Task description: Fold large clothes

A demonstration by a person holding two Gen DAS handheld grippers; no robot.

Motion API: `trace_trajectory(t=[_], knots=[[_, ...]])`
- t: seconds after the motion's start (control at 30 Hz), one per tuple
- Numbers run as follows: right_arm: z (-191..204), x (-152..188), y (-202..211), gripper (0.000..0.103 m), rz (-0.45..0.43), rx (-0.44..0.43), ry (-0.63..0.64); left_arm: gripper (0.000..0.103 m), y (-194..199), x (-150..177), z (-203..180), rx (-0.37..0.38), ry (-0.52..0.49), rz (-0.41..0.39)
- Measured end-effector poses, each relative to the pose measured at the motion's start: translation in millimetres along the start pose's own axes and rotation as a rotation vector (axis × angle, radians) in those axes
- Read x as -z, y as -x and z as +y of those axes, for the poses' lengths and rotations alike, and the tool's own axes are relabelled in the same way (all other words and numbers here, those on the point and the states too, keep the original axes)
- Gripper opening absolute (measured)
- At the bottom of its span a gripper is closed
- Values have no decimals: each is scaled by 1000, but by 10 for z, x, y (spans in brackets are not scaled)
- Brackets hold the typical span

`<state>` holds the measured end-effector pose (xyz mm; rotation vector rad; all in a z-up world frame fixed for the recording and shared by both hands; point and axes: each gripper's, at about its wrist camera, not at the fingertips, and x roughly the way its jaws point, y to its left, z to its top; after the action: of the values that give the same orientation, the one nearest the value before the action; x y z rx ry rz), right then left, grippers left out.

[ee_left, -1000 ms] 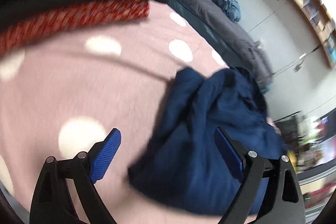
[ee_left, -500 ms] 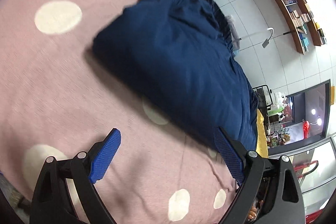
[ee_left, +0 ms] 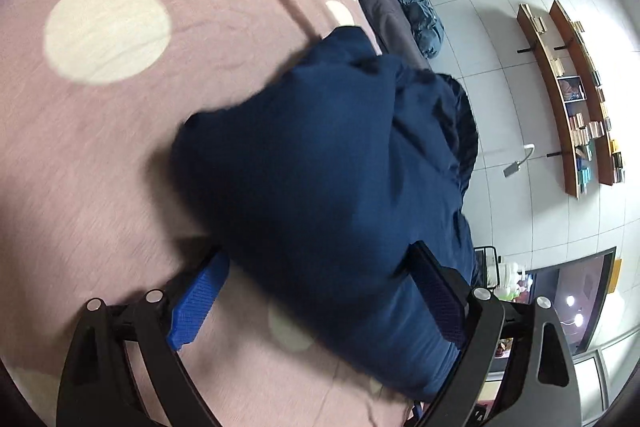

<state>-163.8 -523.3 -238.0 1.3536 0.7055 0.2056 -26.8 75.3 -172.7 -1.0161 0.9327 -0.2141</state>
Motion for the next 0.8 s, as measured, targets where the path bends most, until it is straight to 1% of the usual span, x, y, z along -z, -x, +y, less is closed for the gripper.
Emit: trace_trajectory(t=[0.07, 0.13, 0.2, 0.3, 0.47, 0.57, 0.63, 0.67, 0.7, 0.73, 0.77, 0.8], knots=[[53, -51, -107, 89, 0, 38, 5, 90, -136, -118, -92, -15, -9, 9], [131, -106, -251, 90, 1, 97, 30, 93, -243, -168, -128, -23, 19, 18], [195, -104, -375, 95, -2, 157, 51, 96, -327, -214, -155, -24, 38, 12], [267, -111, -507, 98, -38, 224, 62, 96, -459, -267, -256, -54, 15, 1], [304, -143, -608, 98, -140, 271, 37, 96, -539, -315, -320, -71, 6, -28], [338, -139, -651, 98, -169, 299, 42, 92, -546, -308, -362, -94, -35, -20], [344, -148, -640, 86, -171, 306, 48, 76, -533, -284, -403, -148, -70, -11], [343, -152, -615, 70, -171, 311, 52, 73, -523, -276, -433, -161, -85, -9], [325, -154, -602, 60, -160, 300, 49, 67, -503, -265, -479, -169, -102, -12], [307, -158, -594, 58, -147, 278, 41, 61, -486, -259, -518, -177, -119, -14], [307, -160, -579, 52, -144, 267, 42, 58, -472, -246, -590, -194, -144, -16], [334, -156, -567, 47, -139, 263, 55, 53, -474, -239, -648, -213, -164, -17]])
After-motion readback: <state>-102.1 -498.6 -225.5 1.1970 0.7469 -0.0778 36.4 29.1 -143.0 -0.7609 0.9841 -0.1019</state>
